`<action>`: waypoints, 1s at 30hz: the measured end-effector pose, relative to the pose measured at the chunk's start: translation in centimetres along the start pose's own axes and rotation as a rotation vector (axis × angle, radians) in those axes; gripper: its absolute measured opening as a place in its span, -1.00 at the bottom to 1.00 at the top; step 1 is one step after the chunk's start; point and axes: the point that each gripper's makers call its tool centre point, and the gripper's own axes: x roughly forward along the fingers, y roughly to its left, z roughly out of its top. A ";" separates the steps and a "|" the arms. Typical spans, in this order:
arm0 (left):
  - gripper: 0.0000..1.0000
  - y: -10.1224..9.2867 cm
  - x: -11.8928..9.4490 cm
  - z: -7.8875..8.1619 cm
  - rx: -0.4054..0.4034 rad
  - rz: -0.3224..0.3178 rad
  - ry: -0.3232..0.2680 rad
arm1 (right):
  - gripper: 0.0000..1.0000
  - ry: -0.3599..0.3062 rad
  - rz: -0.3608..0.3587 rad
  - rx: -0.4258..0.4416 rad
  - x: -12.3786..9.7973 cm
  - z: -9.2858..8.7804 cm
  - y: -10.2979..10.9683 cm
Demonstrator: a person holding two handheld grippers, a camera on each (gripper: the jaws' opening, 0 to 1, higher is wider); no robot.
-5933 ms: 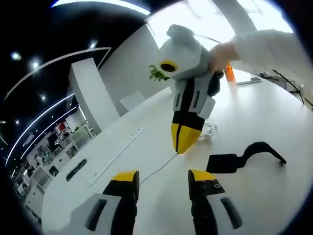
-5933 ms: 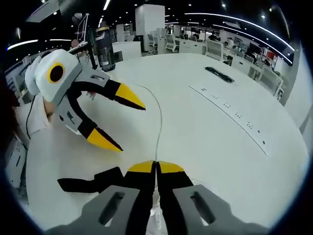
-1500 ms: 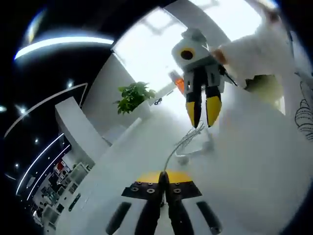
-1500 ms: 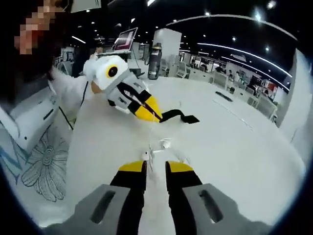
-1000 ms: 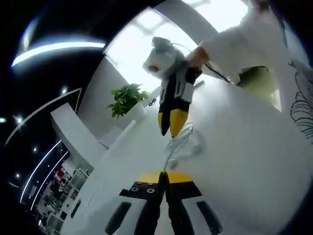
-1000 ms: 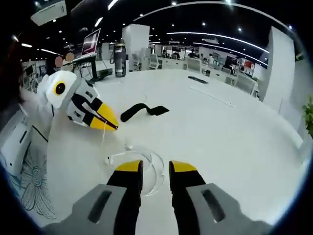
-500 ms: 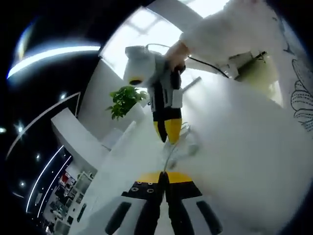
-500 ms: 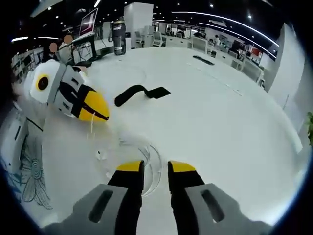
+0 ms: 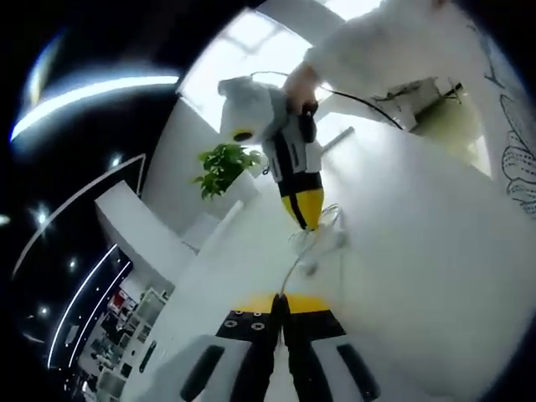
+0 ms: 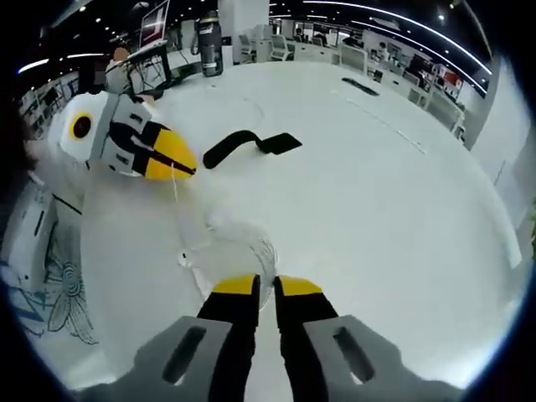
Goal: Peel open the Velcro strap on the desktop, arrange the wired earphones neatly onto it, and close the Velcro strap to secure them.
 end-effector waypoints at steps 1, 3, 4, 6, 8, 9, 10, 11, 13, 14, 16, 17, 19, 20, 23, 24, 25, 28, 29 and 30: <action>-0.89 0.0 0.0 -0.1 -0.003 0.004 0.004 | -0.82 -0.001 0.000 -0.003 0.0 0.0 0.0; -0.89 0.1 0.0 -0.2 -0.006 0.009 0.010 | -0.83 -0.001 -0.001 -0.004 0.0 -0.1 0.0; -0.89 0.1 -0.1 -0.3 -0.007 0.011 0.014 | -0.83 -0.002 -0.001 -0.004 0.0 -0.1 0.1; -0.88 0.0 -0.1 -0.4 -0.007 0.016 0.025 | -0.84 -0.002 -0.001 -0.001 -0.1 -0.1 0.1; -0.88 0.1 -0.2 -0.6 -0.012 0.020 0.034 | -0.84 -0.004 -0.001 -0.002 -0.1 -0.2 0.0; -0.88 0.1 -0.3 -0.7 -0.015 0.020 0.039 | -0.84 -0.005 0.000 -0.002 -0.1 -0.2 0.0; -0.88 0.1 -0.3 -0.8 -0.019 0.020 0.044 | -0.84 -0.006 0.000 -0.002 -0.1 -0.2 0.0; -0.88 0.0 -0.4 -0.8 -0.024 0.019 0.045 | -0.84 -0.008 0.000 -0.004 -0.1 -0.2 -0.1; -0.88 -0.2 -0.5 -0.3 -0.049 0.011 0.029 | -0.82 -0.012 0.000 0.000 -0.1 -0.1 0.0; -0.88 -0.4 -0.5 -0.1 -0.055 0.009 0.025 | -0.79 -0.015 0.000 0.001 -0.1 -0.1 0.1; -0.88 -0.7 -0.4 0.3 -0.057 0.007 0.017 | -0.72 -0.017 0.002 0.003 -0.2 -0.1 0.2; -0.88 -0.8 -0.4 0.4 -0.056 0.005 0.013 | -0.69 -0.017 0.002 0.006 -0.2 -0.2 0.2; -0.88 -1.0 -0.2 0.3 -0.054 -0.003 0.008 | -0.68 -0.019 -0.001 0.012 -0.4 -0.3 0.1; -0.88 -1.1 -0.1 0.2 -0.055 -0.006 0.007 | -0.68 -0.022 -0.005 0.010 -0.6 -0.3 0.1; -0.88 -1.1 0.1 0.0 -0.051 -0.014 0.007 | -0.68 -0.058 -0.030 -0.007 -1.3 0.2 -0.3; -0.88 -1.0 0.1 -0.1 -0.048 -0.015 0.009 | -0.68 -0.074 -0.035 -0.011 -1.5 0.5 -0.4; -0.88 -1.0 0.0 -0.1 -0.047 -0.015 0.009 | -0.68 -0.101 -0.026 -0.015 -1.8 0.9 -0.2; -0.88 -0.9 0.0 -0.1 -0.051 -0.017 0.007 | -0.68 -0.165 0.050 -0.044 -2.5 2.1 1.7; -0.88 -0.9 0.0 -0.1 -0.053 -0.017 0.005 | -0.68 -0.169 0.080 -0.066 -2.6 2.2 2.5; -0.88 -0.9 0.0 -0.1 -0.053 -0.017 0.005 | -0.68 -0.168 0.097 -0.084 -2.6 2.2 3.1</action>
